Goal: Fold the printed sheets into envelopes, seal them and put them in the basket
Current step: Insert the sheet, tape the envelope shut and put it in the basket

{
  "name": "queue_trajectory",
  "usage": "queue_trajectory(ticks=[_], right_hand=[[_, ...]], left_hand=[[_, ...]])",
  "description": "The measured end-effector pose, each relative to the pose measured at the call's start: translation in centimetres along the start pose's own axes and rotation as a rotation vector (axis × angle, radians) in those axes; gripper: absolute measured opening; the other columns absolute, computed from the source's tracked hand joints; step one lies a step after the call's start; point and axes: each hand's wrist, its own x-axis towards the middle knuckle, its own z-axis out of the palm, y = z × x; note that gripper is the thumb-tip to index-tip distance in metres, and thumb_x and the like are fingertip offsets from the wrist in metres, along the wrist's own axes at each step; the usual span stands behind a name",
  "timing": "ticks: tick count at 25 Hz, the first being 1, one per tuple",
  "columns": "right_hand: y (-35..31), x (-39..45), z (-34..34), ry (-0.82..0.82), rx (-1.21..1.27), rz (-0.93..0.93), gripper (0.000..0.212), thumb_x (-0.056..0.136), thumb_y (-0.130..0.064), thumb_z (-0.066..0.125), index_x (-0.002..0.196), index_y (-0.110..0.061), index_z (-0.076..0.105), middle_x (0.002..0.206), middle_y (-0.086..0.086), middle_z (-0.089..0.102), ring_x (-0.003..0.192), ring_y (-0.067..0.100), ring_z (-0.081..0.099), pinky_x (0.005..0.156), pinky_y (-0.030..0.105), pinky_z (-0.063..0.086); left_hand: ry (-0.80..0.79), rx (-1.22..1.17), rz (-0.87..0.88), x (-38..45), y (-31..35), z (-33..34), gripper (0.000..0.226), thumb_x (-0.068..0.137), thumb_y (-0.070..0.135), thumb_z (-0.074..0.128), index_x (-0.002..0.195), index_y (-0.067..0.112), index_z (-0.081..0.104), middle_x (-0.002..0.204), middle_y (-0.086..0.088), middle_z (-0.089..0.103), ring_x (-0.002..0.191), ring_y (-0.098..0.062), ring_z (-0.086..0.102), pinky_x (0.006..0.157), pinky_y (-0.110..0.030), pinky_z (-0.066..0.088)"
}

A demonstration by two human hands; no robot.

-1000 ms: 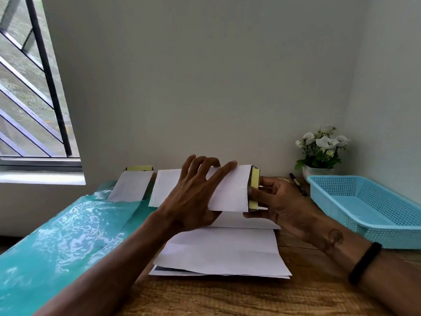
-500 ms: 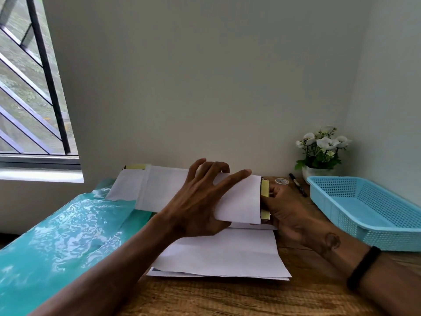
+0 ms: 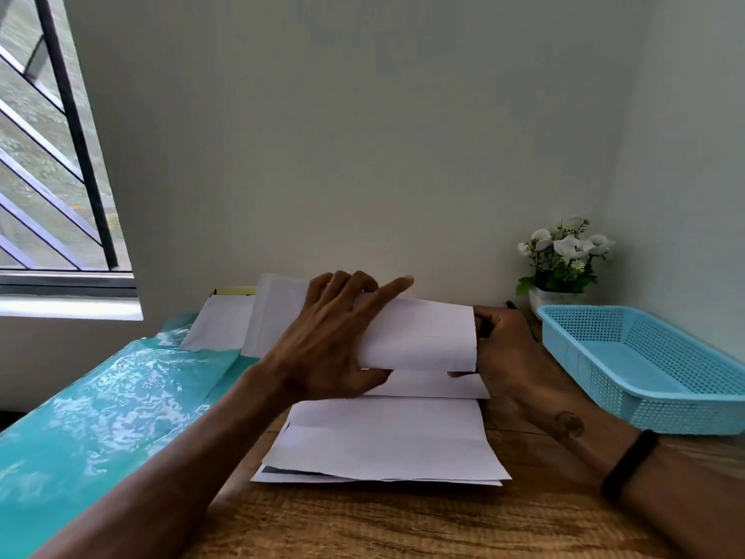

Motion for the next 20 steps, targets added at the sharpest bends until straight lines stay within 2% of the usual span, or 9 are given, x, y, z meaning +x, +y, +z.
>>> queue_trajectory(ticks=[3,6,8,10,11,13,15,17,20], right_hand=[[-0.9,0.1,-0.2,0.082,0.077,0.017,0.007,0.089,-0.014,0.080,0.096,-0.013,0.079,0.073,-0.004,0.080,0.062,0.011,0.077,0.050,0.022,0.059],[-0.7,1.0,-1.4,0.064,0.079,0.096,0.055,0.092,-0.063,0.060,0.091,-0.010,0.077,0.081,0.011,0.080,0.067,0.026,0.077,0.061,0.039,0.064],[-0.1,1.6,-2.3,-0.012,-0.307,0.062,0.072,0.081,-0.084,0.051,0.085,-0.017,0.076,0.077,0.004,0.078,0.068,0.017,0.073,0.067,0.040,0.062],[0.2,1.6,-2.6,-0.191,-0.734,0.082,0.084,0.057,-0.103,0.050,0.083,-0.027,0.074,0.078,-0.011,0.075,0.073,0.007,0.068,0.070,0.034,0.059],[0.4,1.5,-2.5,-0.273,-0.844,0.144,0.090,0.043,-0.108,0.052,0.094,-0.036,0.073,0.089,-0.018,0.074,0.082,0.004,0.066,0.076,0.032,0.057],[0.8,1.6,-2.5,-0.367,-0.978,0.272,0.129,0.024,-0.109,0.056,0.132,-0.040,0.061,0.130,-0.018,0.066,0.108,0.007,0.060,0.096,0.035,0.052],[0.8,1.5,-2.5,-0.401,-1.009,0.310,0.141,0.018,-0.107,0.059,0.141,-0.038,0.053,0.143,-0.015,0.058,0.111,0.007,0.055,0.100,0.035,0.049],[0.6,1.7,-2.5,-0.407,-0.955,0.306,0.129,0.021,-0.104,0.065,0.133,-0.042,0.055,0.132,-0.017,0.059,0.106,0.006,0.053,0.096,0.032,0.050],[0.3,1.7,-2.8,-0.336,-0.769,0.278,0.074,0.048,-0.075,0.089,0.105,-0.038,0.059,0.114,-0.018,0.059,0.100,0.006,0.059,0.091,0.032,0.054]], left_hand=[[0.015,0.039,-0.063,-0.2,-0.7,0.2,0.103,0.075,0.071,0.069,0.161,0.032,0.029,0.120,0.004,0.047,0.109,-0.023,0.046,0.108,-0.042,0.035],[0.054,0.062,-0.202,-0.8,-2.6,0.0,0.097,0.071,0.075,0.072,0.152,0.031,0.041,0.119,0.002,0.047,0.109,-0.024,0.045,0.106,-0.041,0.034],[0.090,0.064,-0.290,-1.1,-3.9,0.0,0.096,0.065,0.076,0.075,0.144,0.031,0.045,0.118,0.000,0.047,0.108,-0.024,0.044,0.105,-0.044,0.035],[0.123,0.057,-0.333,-1.4,-4.7,0.1,0.095,0.062,0.078,0.073,0.139,0.030,0.044,0.118,-0.001,0.046,0.107,-0.024,0.042,0.102,-0.045,0.037],[0.137,0.050,-0.340,-1.5,-4.9,0.2,0.095,0.062,0.078,0.072,0.138,0.029,0.043,0.118,-0.002,0.046,0.106,-0.024,0.042,0.100,-0.046,0.038],[0.150,0.032,-0.348,-1.7,-5.2,0.4,0.097,0.061,0.081,0.070,0.137,0.028,0.041,0.117,-0.002,0.046,0.105,-0.023,0.041,0.098,-0.047,0.041],[0.150,0.009,-0.367,-1.7,-5.2,0.5,0.103,0.059,0.087,0.069,0.139,0.030,0.039,0.117,-0.001,0.047,0.104,-0.021,0.041,0.094,-0.044,0.040],[0.147,-0.016,-0.399,-1.6,-4.9,0.5,0.106,0.056,0.098,0.064,0.137,0.034,0.042,0.114,0.005,0.047,0.101,-0.017,0.040,0.088,-0.039,0.036],[0.189,0.019,-0.466,-1.4,-4.7,0.5,0.079,0.070,0.098,0.051,0.119,0.035,0.052,0.101,0.009,0.048,0.094,-0.016,0.041,0.083,-0.036,0.030]])
